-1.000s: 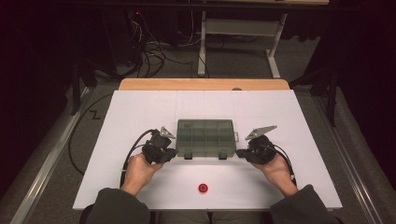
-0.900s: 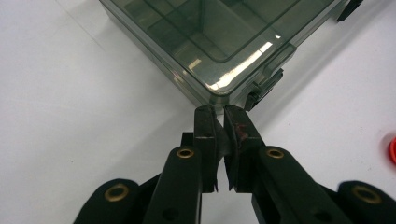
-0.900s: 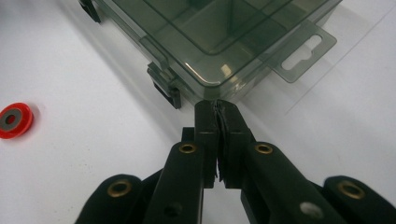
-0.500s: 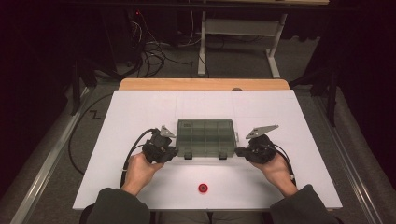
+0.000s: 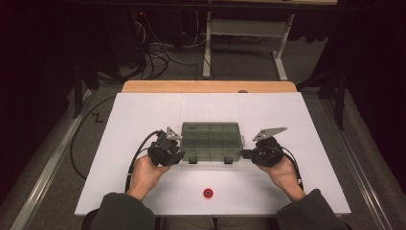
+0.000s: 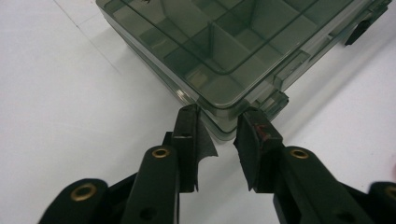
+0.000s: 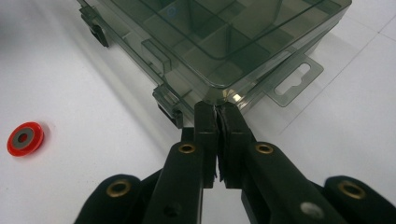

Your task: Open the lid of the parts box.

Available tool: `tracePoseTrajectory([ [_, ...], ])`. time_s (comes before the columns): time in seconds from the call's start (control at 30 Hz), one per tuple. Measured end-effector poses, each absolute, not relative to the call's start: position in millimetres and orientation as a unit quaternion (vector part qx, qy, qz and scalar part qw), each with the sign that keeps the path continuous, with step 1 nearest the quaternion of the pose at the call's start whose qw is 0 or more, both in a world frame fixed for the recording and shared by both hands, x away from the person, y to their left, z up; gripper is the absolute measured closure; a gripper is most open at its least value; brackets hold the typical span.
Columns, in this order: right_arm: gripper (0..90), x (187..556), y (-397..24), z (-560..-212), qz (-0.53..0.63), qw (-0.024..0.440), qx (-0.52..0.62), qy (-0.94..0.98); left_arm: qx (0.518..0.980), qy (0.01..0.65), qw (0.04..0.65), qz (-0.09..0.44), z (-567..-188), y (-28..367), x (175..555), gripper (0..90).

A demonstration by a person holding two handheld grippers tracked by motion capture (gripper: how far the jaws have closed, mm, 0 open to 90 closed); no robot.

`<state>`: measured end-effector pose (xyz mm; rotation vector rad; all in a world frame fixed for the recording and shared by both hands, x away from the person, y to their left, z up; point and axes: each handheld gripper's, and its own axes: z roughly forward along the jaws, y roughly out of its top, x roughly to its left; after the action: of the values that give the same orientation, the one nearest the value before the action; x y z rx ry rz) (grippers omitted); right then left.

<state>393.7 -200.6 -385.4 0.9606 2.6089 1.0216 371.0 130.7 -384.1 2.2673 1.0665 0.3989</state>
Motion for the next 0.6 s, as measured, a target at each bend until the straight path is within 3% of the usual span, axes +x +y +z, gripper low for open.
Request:
tracePoseTrajectory([
  [0.6,83.8,394.5,-201.2,-384.9,0.359,0.098,0.329,0.868,0.841,0.407,0.317,0.161,-378.6,128.9,374.6,54.4],
])
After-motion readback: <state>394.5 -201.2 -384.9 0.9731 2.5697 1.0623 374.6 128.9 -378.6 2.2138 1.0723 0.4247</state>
